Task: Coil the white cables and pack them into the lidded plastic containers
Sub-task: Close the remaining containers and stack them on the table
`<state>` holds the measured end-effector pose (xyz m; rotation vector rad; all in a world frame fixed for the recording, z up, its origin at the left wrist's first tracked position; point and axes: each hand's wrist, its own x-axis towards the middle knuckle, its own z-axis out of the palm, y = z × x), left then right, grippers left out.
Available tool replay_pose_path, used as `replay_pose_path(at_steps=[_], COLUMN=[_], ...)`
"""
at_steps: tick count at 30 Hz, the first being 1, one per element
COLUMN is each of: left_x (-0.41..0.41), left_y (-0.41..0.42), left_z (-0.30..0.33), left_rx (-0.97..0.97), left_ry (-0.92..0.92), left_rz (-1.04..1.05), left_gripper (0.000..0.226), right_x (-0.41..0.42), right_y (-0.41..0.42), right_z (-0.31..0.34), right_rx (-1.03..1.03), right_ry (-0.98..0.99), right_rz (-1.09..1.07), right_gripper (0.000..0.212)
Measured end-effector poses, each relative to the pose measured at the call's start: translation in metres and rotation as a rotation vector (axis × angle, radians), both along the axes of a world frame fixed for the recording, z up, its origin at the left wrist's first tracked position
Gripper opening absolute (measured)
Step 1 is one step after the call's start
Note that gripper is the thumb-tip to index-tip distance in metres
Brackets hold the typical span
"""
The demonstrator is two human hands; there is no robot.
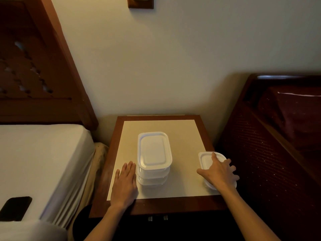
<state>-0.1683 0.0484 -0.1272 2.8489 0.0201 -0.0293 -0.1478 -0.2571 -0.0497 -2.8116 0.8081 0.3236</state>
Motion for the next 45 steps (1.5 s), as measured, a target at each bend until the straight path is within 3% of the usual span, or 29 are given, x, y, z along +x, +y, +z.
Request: replay_pose_path(at_steps=[7,12,21,26,29,33,37,45], left_x=[0.003,0.000,0.002,0.002,0.002,0.003,0.002,0.003], left_y=[0.000,-0.001,0.001,0.000,0.000,0.001,0.001,0.002], left_z=[-0.005,0.002,-0.004,-0.003,-0.002,-0.005,-0.005,-0.001], left_rx=[0.021,0.037,0.004,0.019,0.025,0.033,0.042,-0.007], left_ry=[0.006,0.006,-0.016,-0.024,-0.014,-0.014,-0.020,0.016], left_rz=[0.014,0.004,0.013,0.008,0.011,0.016,-0.002,-0.015], left_gripper=[0.063,0.068,0.067,0.087,0.082,0.082,0.089,0.059], right_x=[0.002,0.013,0.028,0.026,0.026,0.039,0.045,0.044], right_y=[0.057,0.121,0.165,0.171,0.171,0.166,0.165,0.165], right_z=[0.090,0.140,0.112,0.104,0.104,0.101,0.089,0.081], right_rx=[0.167,0.195,0.089,0.084,0.061,0.020,-0.003,-0.004], right_ry=[-0.303,-0.303,-0.252,-0.265,-0.273,-0.373,-0.278,-0.268], right_rz=[0.109,0.333,0.405,0.400,0.395,0.621,0.752,0.732], right_gripper=[0.105,0.107,0.109,0.110,0.109,0.081,0.070,0.069])
